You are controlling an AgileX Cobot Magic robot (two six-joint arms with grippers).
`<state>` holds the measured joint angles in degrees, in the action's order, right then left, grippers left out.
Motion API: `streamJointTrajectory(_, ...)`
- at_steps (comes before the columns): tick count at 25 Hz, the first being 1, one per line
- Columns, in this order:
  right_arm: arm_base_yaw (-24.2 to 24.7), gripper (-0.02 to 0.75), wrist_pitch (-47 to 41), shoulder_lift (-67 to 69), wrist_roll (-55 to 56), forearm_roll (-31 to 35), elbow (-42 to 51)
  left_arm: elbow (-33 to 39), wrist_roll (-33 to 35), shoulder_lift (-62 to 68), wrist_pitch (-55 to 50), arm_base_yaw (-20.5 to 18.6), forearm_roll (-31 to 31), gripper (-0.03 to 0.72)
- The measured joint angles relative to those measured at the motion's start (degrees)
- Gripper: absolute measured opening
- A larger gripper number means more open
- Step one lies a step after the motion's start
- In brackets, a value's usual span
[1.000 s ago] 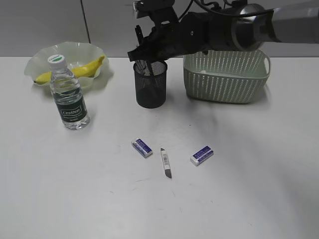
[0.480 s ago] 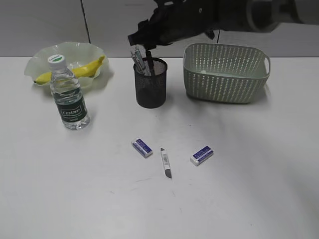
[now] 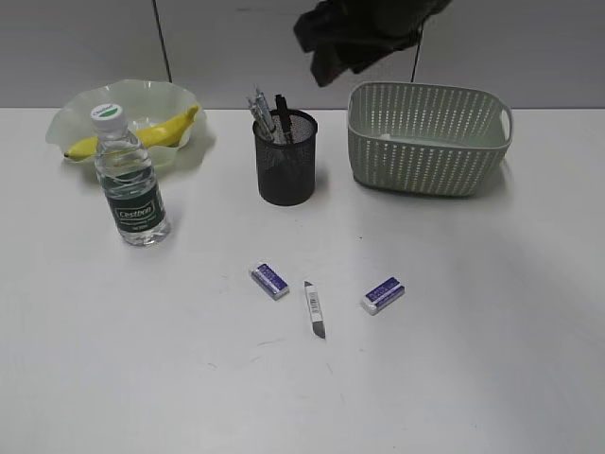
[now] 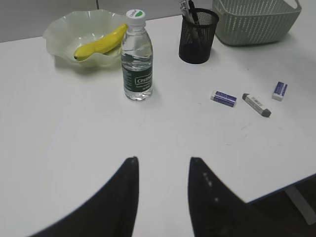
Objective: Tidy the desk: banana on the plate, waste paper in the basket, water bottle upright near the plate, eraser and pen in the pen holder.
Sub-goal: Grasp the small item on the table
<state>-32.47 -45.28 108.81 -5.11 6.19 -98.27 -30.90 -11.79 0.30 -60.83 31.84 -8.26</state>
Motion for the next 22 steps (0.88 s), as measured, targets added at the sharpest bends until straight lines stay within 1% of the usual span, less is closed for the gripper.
streamJointTrajectory(3, 0.00, 0.382, -10.28, -3.15, 3.21, -3.95, 0.00, 0.00, 0.00, 0.00, 0.00, 0.00, 0.00, 0.256)
streamJointTrajectory(5, 0.00, 0.382, -15.47, -5.52, 3.83, -6.19, 0.25, 0.00, 0.00, 0.00, 0.00, 0.00, 0.00, 0.256)
streamJointTrajectory(8, 0.00, 0.382, -20.57, -10.91, 3.79, -6.79, 2.49, 0.00, 0.00, 0.00, 0.00, 0.00, -0.06, 0.256)
streamJointTrajectory(13, 0.00, 0.382, -22.17, -23.28, 3.50, -7.01, 12.45, 0.00, 0.00, 0.00, 0.00, 0.00, -0.18, 0.256)
streamJointTrajectory(22, 0.00, 0.382, -22.47, -53.56, 3.45, -7.03, 38.19, 0.00, 0.00, 0.00, 0.00, 0.00, -0.18, 0.256)
